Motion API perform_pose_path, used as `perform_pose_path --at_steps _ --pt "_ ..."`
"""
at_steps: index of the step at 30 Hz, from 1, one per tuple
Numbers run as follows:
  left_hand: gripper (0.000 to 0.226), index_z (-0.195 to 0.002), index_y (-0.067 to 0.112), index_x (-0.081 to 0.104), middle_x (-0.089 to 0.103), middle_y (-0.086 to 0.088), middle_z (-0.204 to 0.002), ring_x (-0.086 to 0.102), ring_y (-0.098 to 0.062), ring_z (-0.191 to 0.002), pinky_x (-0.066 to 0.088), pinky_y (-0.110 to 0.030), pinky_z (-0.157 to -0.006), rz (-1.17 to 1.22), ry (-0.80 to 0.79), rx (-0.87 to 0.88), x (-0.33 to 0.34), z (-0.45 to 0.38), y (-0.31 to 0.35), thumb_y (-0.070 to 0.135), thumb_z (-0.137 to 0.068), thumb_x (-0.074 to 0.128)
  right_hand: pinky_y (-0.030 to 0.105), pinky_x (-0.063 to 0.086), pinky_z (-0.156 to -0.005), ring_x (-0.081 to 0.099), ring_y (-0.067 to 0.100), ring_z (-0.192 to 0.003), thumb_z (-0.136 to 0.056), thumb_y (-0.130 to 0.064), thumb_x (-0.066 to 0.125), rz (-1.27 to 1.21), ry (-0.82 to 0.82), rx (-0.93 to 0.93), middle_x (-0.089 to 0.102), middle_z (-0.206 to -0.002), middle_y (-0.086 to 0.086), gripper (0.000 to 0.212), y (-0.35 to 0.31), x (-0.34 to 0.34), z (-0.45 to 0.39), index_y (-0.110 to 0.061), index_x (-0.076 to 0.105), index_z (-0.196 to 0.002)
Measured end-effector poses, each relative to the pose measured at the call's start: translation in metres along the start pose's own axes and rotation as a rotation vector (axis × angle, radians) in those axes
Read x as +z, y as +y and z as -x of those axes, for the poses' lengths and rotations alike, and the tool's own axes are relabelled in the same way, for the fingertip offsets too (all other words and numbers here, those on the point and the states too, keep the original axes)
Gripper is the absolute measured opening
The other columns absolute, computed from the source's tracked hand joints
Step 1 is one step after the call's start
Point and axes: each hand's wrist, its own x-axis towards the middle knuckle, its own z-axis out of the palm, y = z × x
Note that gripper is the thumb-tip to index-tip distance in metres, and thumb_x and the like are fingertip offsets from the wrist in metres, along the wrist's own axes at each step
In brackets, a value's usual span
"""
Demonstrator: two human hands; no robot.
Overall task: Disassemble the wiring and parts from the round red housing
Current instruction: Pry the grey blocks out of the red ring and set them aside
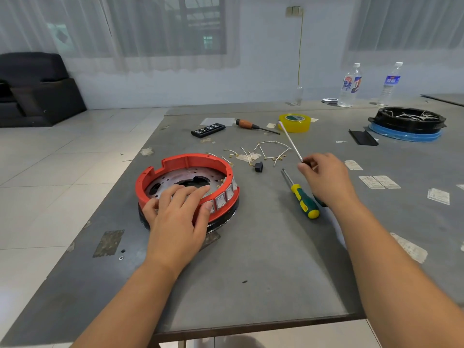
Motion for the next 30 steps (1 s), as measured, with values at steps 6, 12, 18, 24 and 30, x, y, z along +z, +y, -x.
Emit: perform_pose_path --at_steps 6,12,18,24,30 --pt "0.050 -0.151 0.029 0.050 0.061 0.021 -0.130 0.038 0.009 -0.127 0.011 -0.012 -0.110 0.255 0.057 -0.122 -0.008 -0.004 -0.003 0.045 -0.103 0.045 0.025 0.043 -0.090 0.051 0.007 -0.097 -0.098 -0.024 0.068 -0.138 -0.123 -0.550 0.049 -0.113 -0.006 0.027 -0.035 -0.001 0.027 -0.023 0.069 -0.124" --pt "0.040 -0.140 0.037 0.057 0.054 0.036 -0.122 0.030 0.026 -0.124 0.032 -0.036 -0.108 0.403 0.176 -0.167 -0.009 0.000 -0.013 0.048 -0.104 0.044 0.045 0.054 -0.081 0.061 0.020 -0.098 -0.101 -0.028 0.062 -0.029 -0.289 -0.747 0.063 -0.111 -0.002 0.026 -0.052 0.008 0.043 -0.028 0.066 -0.126" --pt "0.016 -0.110 0.047 0.065 0.069 0.025 -0.103 0.051 -0.009 -0.116 0.031 -0.014 -0.100 0.415 0.166 -0.157 -0.010 0.001 -0.015 0.037 -0.101 0.057 0.040 0.042 -0.098 0.059 0.018 -0.105 -0.102 -0.033 0.057 0.083 -0.223 -0.760 0.063 -0.108 -0.007 0.024 -0.048 0.010 0.041 -0.032 0.064 -0.125" --pt "0.020 -0.109 0.046 0.067 0.057 0.052 -0.112 0.039 0.027 -0.116 0.050 -0.050 -0.091 0.427 0.159 -0.027 -0.009 0.004 -0.009 0.029 -0.098 0.064 0.041 0.035 -0.099 0.056 0.018 -0.100 -0.103 -0.057 0.020 0.256 -0.240 -0.680 0.055 -0.101 -0.007 0.053 -0.050 0.014 0.042 -0.035 0.066 -0.118" --pt "0.032 -0.125 0.042 0.064 0.065 0.025 -0.119 0.034 0.019 -0.118 0.027 -0.028 -0.102 0.327 -0.001 -0.059 -0.003 0.004 -0.009 0.052 -0.096 0.054 0.040 0.040 -0.089 0.057 0.024 -0.088 -0.104 -0.059 0.020 0.261 -0.151 -0.711 0.056 -0.094 -0.003 0.059 -0.047 0.013 0.038 -0.025 0.068 -0.103"
